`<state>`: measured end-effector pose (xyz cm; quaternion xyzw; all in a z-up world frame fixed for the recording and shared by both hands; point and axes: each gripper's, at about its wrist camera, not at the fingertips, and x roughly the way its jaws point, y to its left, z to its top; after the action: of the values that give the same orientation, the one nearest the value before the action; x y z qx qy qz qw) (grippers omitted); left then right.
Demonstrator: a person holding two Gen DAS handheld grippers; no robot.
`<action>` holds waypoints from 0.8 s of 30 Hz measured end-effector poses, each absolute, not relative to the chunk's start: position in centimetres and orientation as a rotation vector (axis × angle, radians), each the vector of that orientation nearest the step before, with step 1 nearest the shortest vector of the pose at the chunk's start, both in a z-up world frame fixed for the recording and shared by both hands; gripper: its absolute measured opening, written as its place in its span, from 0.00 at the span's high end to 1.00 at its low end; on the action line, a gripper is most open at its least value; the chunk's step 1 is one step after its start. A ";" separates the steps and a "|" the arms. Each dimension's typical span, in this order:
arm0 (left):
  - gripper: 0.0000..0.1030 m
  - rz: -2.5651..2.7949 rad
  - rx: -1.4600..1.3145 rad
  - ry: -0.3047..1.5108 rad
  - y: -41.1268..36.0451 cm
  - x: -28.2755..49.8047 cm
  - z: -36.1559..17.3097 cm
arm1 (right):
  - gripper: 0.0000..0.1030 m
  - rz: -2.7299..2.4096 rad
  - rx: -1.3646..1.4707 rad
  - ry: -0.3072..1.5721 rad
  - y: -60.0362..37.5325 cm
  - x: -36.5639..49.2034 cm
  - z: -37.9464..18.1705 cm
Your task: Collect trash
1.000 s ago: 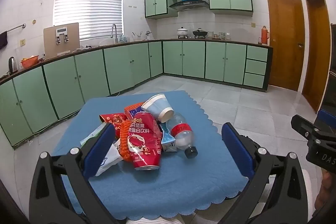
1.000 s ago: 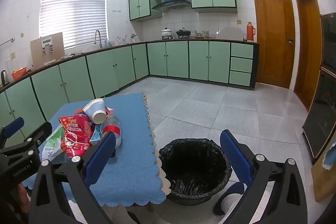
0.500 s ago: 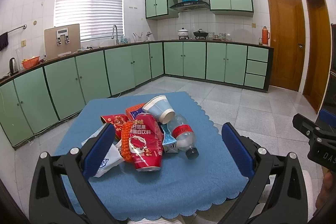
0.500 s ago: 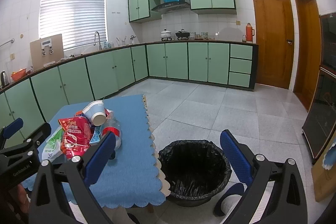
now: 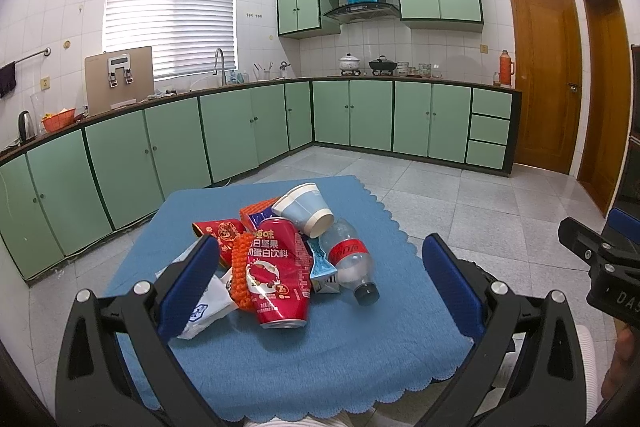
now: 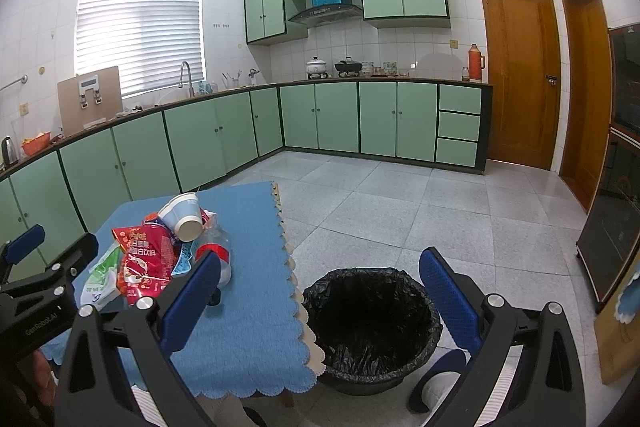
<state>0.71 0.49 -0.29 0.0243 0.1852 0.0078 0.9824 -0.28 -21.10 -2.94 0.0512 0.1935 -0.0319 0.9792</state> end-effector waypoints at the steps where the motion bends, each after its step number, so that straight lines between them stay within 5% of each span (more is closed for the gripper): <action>1: 0.05 0.016 0.049 0.373 0.5 0.7 -0.3 | 0.06 -0.065 0.104 0.389 -21.1 -0.3 -3.0; 24: 0.05 0.021 0.050 0.371 0.6 0.8 0.1 | 0.06 -0.064 0.106 0.389 -21.1 -0.3 -3.0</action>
<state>0.78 0.57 0.13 0.0251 0.1842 0.0106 0.9825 -0.26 -21.12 -2.95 0.0525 0.1930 -0.0318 0.9793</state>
